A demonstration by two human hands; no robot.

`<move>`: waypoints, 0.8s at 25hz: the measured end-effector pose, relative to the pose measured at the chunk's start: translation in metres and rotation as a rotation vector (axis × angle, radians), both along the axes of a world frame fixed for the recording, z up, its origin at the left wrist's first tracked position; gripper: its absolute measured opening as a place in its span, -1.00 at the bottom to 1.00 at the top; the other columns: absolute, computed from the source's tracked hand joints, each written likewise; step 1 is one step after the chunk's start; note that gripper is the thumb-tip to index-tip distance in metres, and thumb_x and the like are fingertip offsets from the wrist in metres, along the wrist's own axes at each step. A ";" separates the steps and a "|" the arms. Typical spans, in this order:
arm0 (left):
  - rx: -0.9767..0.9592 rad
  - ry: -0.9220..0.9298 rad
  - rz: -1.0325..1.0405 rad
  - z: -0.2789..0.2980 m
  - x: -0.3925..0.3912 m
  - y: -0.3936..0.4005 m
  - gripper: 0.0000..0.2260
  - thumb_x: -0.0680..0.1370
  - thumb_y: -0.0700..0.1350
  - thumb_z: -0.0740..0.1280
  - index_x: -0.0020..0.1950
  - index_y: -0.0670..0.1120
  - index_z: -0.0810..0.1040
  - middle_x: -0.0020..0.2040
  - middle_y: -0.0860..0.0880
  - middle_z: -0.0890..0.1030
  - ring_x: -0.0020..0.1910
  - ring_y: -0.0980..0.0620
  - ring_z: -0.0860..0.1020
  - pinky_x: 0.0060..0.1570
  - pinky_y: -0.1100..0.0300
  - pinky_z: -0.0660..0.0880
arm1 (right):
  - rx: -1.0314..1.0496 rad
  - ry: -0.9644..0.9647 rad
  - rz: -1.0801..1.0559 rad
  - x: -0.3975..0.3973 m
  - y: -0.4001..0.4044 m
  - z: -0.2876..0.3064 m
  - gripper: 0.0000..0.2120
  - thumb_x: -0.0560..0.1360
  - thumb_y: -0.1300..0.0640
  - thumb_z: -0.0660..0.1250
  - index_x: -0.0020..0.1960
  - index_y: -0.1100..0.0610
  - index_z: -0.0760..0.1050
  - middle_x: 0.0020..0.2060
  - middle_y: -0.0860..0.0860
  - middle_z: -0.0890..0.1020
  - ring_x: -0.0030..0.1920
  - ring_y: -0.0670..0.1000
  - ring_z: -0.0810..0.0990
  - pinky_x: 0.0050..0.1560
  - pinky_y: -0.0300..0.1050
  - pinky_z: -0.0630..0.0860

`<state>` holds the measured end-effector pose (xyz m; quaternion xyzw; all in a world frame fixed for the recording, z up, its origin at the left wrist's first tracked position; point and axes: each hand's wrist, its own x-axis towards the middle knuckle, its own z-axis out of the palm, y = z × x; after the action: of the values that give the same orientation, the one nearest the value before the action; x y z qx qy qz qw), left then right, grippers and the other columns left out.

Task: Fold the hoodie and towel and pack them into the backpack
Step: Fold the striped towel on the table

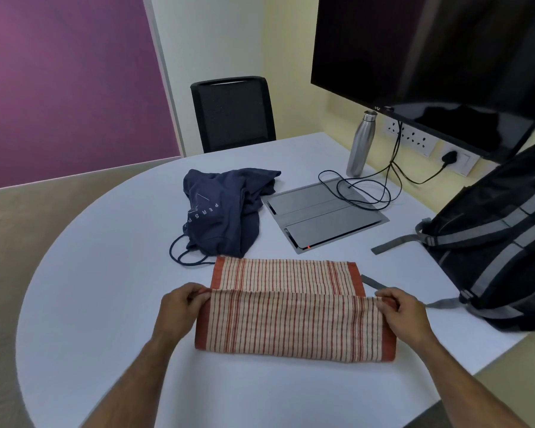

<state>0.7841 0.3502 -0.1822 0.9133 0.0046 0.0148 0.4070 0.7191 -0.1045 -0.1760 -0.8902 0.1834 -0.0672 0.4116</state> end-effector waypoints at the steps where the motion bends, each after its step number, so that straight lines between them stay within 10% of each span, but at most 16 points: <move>1: 0.011 0.005 0.040 0.001 0.016 -0.007 -0.99 0.58 -0.11 0.41 -0.04 -0.01 0.63 -0.18 0.14 0.67 -0.18 0.16 0.63 -0.12 0.30 0.56 | 0.013 -0.006 0.005 0.018 -0.006 -0.001 -0.86 0.49 0.28 0.43 -0.02 0.07 0.61 -0.13 -0.12 0.65 -0.07 -0.18 0.59 -0.06 -0.28 0.46; 20: 0.169 0.144 0.147 -0.042 0.154 -0.030 -0.95 0.60 -0.07 0.39 -0.06 0.04 0.61 -0.22 0.20 0.60 -0.23 0.21 0.56 -0.21 0.38 0.40 | -0.017 0.089 0.018 0.158 -0.025 -0.051 -0.86 0.52 0.30 0.40 -0.06 0.06 0.61 -0.16 -0.08 0.66 -0.07 -0.05 0.62 0.04 -0.19 0.49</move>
<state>0.9381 0.3202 -0.2238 0.9402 0.0995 -0.0205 0.3250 0.8768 -0.1292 -0.2271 -0.8974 0.1927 -0.0253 0.3961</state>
